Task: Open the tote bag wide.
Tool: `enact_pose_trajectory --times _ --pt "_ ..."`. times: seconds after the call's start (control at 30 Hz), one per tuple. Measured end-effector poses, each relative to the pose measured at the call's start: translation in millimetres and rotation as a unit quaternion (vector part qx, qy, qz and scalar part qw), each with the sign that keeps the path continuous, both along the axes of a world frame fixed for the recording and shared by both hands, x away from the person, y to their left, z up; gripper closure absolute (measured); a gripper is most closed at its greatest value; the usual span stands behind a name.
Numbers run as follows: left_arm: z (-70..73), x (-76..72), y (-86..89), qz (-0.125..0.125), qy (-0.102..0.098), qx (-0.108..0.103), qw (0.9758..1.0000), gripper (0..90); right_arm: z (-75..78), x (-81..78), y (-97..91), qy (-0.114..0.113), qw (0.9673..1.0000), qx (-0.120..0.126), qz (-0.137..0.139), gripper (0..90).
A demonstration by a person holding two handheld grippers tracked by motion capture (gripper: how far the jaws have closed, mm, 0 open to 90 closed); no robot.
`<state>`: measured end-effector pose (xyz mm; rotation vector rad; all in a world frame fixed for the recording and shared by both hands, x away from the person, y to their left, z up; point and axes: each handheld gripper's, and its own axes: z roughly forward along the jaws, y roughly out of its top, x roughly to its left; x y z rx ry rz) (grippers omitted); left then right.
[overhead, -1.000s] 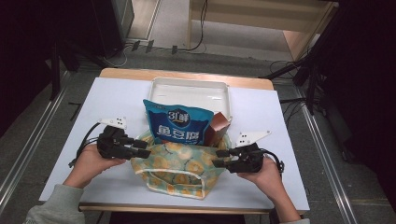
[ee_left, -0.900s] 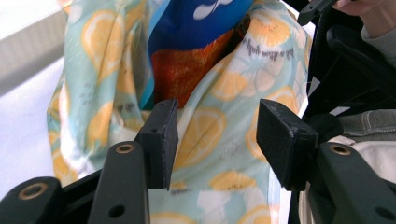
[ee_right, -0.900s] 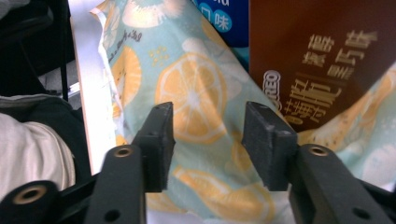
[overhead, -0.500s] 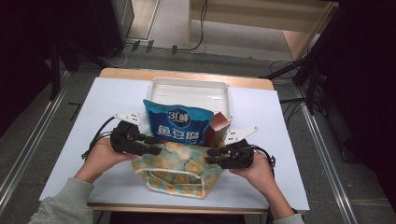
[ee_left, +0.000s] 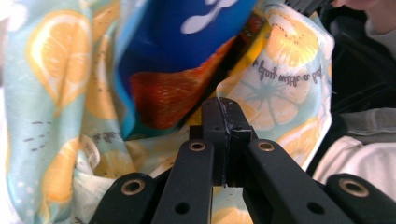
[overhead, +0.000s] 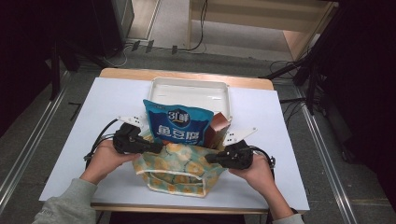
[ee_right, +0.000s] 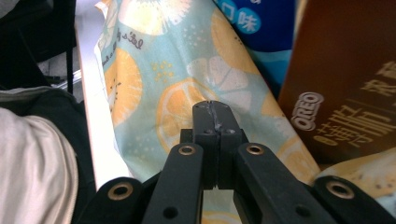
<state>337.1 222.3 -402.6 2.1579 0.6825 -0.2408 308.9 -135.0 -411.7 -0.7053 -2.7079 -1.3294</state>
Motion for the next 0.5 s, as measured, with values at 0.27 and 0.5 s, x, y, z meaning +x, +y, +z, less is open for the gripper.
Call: enact_pose_trajectory --times 0.27,0.5 --pt "-0.7 -12.4 4.4 -0.007 0.009 -0.007 0.9999 90.0 -1.3 -9.7 -2.0 0.004 1.0 -0.004 0.005 90.0" --pt "-13.1 -18.2 7.3 -0.005 0.019 -0.012 0.9997 90.0 -10.1 -14.9 -3.0 0.009 0.9999 0.0 0.011 90.0"
